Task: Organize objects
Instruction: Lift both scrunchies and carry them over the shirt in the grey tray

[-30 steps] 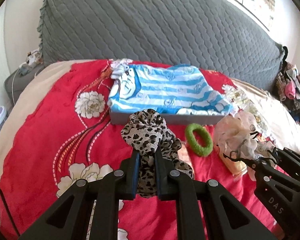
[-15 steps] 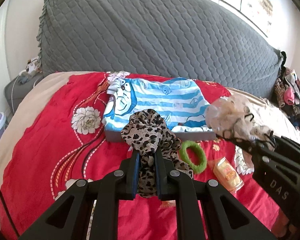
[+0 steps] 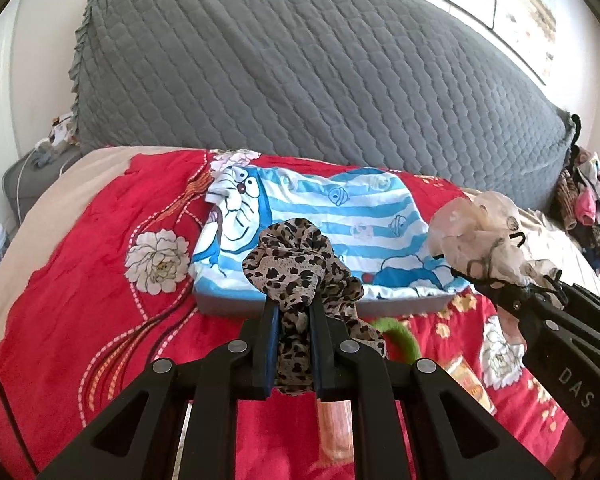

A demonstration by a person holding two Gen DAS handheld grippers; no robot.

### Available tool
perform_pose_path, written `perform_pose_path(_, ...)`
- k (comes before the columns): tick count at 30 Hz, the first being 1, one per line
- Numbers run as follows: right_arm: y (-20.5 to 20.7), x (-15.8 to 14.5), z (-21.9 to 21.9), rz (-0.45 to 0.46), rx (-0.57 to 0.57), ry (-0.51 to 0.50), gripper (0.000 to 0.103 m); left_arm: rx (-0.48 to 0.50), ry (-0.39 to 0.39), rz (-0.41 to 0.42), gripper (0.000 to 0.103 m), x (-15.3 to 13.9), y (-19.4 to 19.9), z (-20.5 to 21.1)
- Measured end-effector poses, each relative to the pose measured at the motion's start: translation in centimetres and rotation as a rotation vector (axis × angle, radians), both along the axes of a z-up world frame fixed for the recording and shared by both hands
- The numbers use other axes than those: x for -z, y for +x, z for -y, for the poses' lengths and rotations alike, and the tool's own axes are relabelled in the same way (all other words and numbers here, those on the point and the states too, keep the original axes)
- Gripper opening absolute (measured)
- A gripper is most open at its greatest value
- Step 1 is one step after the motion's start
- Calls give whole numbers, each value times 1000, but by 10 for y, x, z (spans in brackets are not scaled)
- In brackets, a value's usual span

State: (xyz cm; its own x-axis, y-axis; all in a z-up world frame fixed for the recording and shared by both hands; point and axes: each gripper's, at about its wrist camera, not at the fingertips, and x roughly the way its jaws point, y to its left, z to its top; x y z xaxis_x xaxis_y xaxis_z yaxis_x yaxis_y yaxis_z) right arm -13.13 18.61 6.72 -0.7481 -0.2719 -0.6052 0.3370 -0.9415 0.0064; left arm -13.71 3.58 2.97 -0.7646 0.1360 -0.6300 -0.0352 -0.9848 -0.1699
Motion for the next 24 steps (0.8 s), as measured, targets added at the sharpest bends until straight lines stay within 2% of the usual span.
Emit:
perform_pose_path(9, -21, 6, 2, -13, 4, -4, 25, -18, 17, -9, 14, 4, -24, 0)
perform_pose_path(24, -47, 18, 6, -18, -11, -4, 25, -20, 0, -19, 14, 17, -48, -9)
